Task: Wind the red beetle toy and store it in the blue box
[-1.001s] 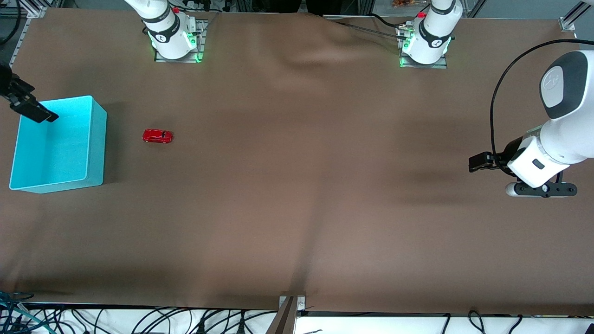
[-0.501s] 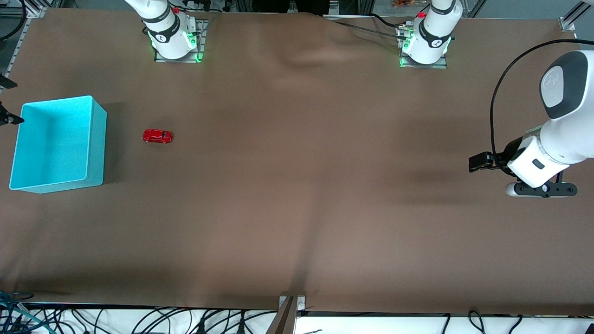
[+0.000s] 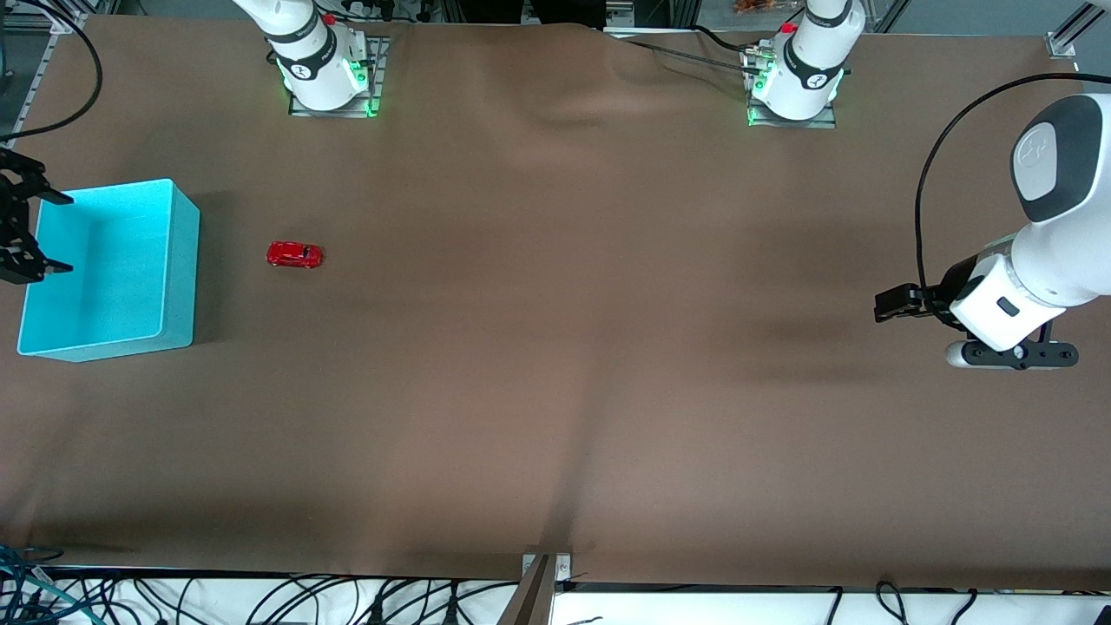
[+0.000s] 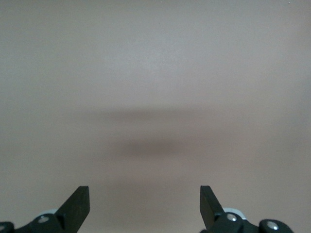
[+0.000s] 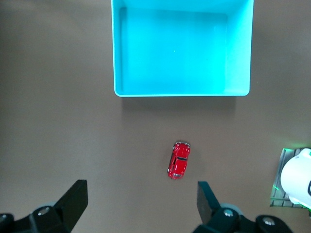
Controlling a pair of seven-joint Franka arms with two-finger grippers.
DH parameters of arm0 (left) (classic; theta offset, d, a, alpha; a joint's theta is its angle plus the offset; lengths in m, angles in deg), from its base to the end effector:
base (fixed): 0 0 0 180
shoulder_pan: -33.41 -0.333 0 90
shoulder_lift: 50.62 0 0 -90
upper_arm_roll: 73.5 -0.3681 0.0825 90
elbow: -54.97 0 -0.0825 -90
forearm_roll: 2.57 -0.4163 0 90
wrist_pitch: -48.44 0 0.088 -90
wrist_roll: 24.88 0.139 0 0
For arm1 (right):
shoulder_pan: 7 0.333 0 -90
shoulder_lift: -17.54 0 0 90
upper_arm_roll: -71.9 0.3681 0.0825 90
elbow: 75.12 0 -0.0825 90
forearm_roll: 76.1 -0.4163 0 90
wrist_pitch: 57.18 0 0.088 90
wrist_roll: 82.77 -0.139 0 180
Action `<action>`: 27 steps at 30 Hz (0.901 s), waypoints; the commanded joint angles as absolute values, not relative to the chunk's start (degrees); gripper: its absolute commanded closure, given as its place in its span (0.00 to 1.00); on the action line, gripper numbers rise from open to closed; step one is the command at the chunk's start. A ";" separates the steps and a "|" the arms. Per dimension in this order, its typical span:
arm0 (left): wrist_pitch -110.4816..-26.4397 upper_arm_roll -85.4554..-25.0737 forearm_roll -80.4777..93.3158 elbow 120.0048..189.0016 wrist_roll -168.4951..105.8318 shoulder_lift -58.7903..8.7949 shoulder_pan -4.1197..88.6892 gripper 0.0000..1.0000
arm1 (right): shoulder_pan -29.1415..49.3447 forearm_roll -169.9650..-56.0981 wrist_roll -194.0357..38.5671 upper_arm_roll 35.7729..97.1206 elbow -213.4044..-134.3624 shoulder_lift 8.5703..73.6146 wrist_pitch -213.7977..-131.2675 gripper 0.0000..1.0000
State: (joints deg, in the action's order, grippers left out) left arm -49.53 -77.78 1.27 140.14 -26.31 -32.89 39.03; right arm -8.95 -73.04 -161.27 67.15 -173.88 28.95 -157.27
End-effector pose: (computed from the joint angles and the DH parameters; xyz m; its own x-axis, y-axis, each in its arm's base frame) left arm 0.6900 -0.0308 0.5005 0.9962 0.0093 -0.0862 0.0129 -0.9991 0.0405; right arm 0.6305 -0.0775 0.4598 0.1006 -0.9945 0.0303 -0.9784 -0.0933 0.1845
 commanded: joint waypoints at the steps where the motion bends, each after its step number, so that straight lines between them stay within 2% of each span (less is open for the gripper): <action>1: -48.24 -77.37 2.52 139.43 -24.97 -33.22 38.42 0.00 | -7.18 -72.23 -165.82 67.24 -177.60 29.23 -161.41 0.00; 20: -48.24 -77.37 2.52 139.34 -25.32 -33.22 38.42 0.00 | -2.34 -75.48 -174.87 67.24 -178.66 40.83 -168.27 0.00; 27: -48.24 -77.37 2.52 139.34 -25.41 -33.22 38.51 0.00 | -2.34 -76.62 -174.88 67.24 -180.06 42.76 -168.88 0.00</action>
